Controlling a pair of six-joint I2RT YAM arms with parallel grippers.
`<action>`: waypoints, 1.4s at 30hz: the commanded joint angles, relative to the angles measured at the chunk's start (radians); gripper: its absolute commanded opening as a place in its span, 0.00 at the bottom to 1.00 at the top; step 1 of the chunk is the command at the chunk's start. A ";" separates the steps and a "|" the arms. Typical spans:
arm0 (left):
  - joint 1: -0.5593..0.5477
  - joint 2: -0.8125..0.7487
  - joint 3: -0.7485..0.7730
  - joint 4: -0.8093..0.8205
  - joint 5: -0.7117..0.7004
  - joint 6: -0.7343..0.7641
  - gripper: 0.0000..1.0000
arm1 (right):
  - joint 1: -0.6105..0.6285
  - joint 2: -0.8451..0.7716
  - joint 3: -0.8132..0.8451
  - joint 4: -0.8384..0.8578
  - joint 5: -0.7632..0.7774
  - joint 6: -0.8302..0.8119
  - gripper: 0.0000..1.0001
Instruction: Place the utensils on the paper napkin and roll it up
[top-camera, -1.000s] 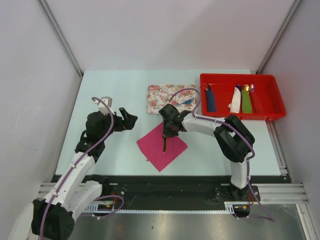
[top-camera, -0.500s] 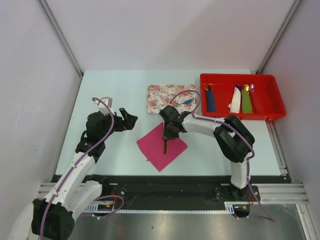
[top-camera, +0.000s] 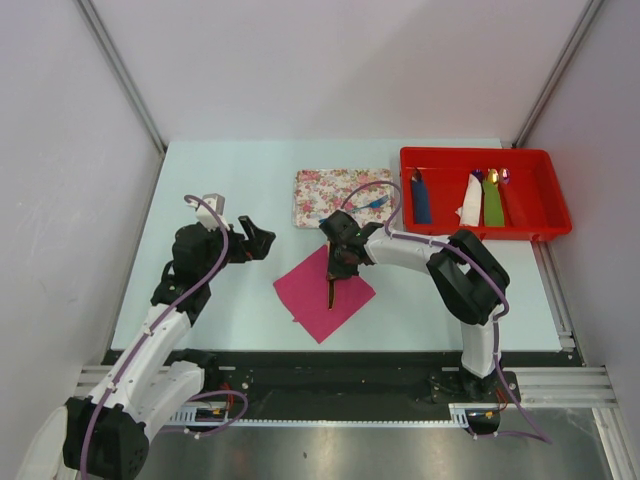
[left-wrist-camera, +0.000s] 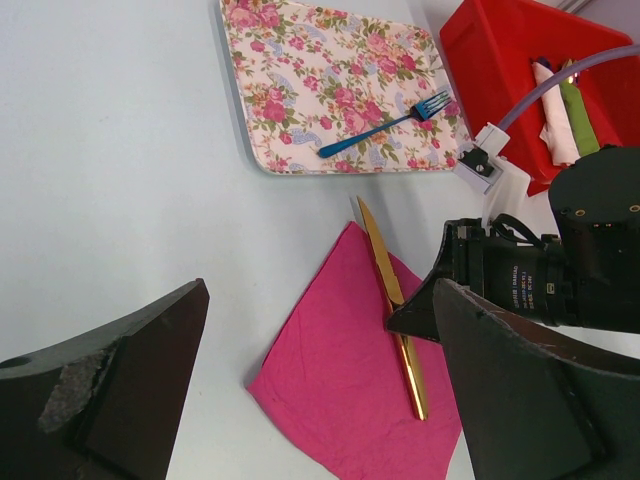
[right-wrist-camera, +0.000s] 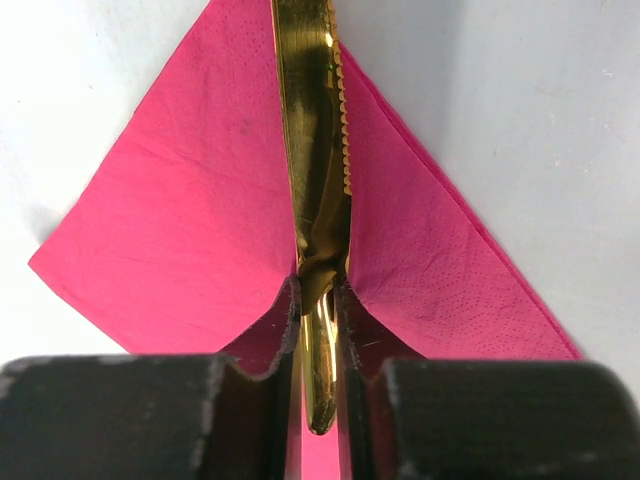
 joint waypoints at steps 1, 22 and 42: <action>0.007 -0.002 -0.008 0.033 -0.006 -0.011 1.00 | -0.004 0.019 0.008 0.010 0.006 0.012 0.19; 0.009 0.034 0.024 0.016 0.020 0.004 1.00 | -0.086 -0.070 0.129 -0.021 -0.044 -0.077 0.55; 0.010 0.246 0.189 0.018 0.215 0.160 1.00 | -0.494 0.100 0.512 -0.005 -0.475 -1.104 0.67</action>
